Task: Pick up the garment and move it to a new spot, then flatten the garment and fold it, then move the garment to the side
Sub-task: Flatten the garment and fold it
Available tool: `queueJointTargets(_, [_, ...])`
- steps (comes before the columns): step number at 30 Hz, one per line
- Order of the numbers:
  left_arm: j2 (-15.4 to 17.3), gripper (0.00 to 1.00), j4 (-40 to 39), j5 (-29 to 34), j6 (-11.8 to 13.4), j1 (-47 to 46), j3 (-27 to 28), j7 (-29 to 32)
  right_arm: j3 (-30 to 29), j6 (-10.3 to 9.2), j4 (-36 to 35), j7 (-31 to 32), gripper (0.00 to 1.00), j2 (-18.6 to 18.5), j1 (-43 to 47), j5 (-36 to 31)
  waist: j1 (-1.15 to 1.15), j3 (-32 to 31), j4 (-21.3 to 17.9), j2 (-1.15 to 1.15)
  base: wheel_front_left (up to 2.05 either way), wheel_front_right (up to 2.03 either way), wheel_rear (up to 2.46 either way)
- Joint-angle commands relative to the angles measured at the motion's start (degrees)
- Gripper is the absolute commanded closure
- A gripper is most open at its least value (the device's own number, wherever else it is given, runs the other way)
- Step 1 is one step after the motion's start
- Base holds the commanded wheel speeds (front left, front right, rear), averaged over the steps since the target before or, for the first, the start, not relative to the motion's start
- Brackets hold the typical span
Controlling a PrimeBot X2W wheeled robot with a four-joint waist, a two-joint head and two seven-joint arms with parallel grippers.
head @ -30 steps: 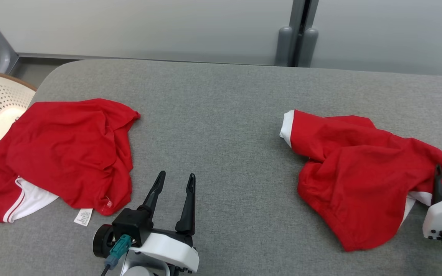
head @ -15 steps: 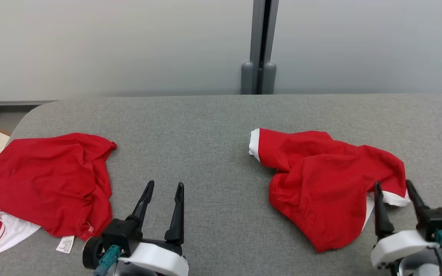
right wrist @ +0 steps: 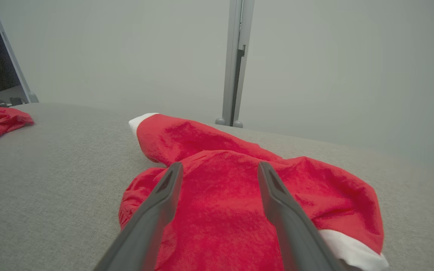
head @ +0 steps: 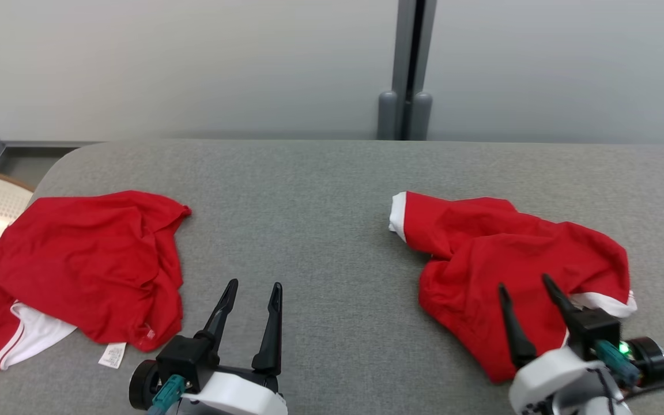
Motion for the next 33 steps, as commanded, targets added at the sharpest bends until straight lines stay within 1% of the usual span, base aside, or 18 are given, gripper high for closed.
queueJointTargets(1, [0.24,0.00,-0.25,-0.33,0.34,-1.20,-0.27,-0.01,2.02,-0.02,0.21,2.78,0.00,-0.08,-1.72,0.30,0.00,1.04,1.39,0.00,0.00,0.00,0.00])
queueJointTargets(6, [0.24,0.00,-0.37,-1.61,1.04,-1.70,-1.84,-0.01,9.24,-0.02,2.79,10.31,0.00,-0.44,-6.13,-0.71,0.00,2.40,4.41,0.00,0.00,0.00,0.00])
queueJointTargets(9, [0.24,0.00,-0.42,-2.25,1.45,-2.04,-2.63,-0.02,12.30,-0.03,5.11,13.60,0.00,-2.52,-8.57,-2.34,0.00,3.13,6.35,0.00,0.00,0.00,0.00])
queueJointTargets(11, [0.24,0.00,-0.45,-2.64,1.64,-2.23,-3.08,-0.01,13.75,-0.03,6.94,15.16,0.00,-4.20,-10.26,-4.75,0.00,3.59,7.71,0.00,0.00,0.00,0.00])
queueJointTargets(14, [0.24,0.00,-0.52,-3.05,1.91,-2.36,-3.42,-0.02,13.65,-0.03,8.83,16.12,0.00,-5.28,-11.45,-5.95,0.00,3.99,9.04,0.00,0.00,0.00,0.00])
queueJointTargets(18, [0.23,0.00,-0.64,-3.62,2.09,-2.15,-3.94,-0.01,12.47,-0.03,13.30,19.73,0.00,-6.75,-12.35,-7.79,0.00,4.63,10.98,0.00,0.00,0.00,0.00])
queueJointTargets(21, [0.21,0.00,-0.83,-3.97,2.37,-2.05,-4.37,-0.01,11.46,-0.03,15.93,22.44,0.00,-7.22,-12.89,-7.76,0.00,5.14,11.94,0.00,0.00,0.00,0.00])
queueJointTargets(23, [0.22,0.00,-1.02,-4.03,2.51,-2.01,-4.66,-0.01,11.67,-0.03,17.11,23.07,0.00,-7.42,-12.92,-7.52,0.00,5.40,12.34,0.00,0.00,0.00,0.00])
queueJointTargets(24, [0.22,0.00,-1.06,-4.08,2.48,-1.99,-4.78,-0.01,11.85,-0.02,17.59,23.28,0.41,-7.52,-13.09,-7.30,0.00,5.56,12.47,0.00,0.00,0.00,0.00])
queueJointTargets(25, [0.22,0.00,-1.12,-4.07,2.52,-2.00,-4.90,-0.01,11.95,-0.02,17.72,22.70,1.00,-7.55,-13.45,-7.07,0.00,5.67,12.59,0.00,0.00,0.00,0.00])
queueJointTargets(33, [0.22,0.00,-0.83,-3.92,2.69,-2.60,-5.89,-0.01,8.77,-0.03,16.75,19.32,1.00,-4.29,-18.14,-3.10,0.00,5.64,12.52,0.00,0.00,0.00,0.00])
